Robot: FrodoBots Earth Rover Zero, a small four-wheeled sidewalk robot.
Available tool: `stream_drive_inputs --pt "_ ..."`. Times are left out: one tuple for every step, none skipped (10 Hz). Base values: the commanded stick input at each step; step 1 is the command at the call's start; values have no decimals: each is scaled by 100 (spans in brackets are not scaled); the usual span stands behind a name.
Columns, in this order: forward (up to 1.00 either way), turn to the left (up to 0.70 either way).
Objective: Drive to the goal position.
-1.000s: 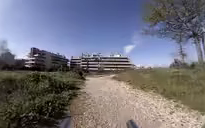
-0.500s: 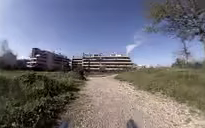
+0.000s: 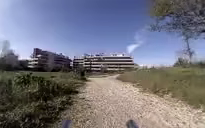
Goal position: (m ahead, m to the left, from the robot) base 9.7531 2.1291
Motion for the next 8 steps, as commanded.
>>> stream_drive_inputs --pt "50 0" --pt "50 0" --pt "50 0" --pt "50 0" --pt "50 0" --pt "50 0" --pt "50 0" --pt "50 0"
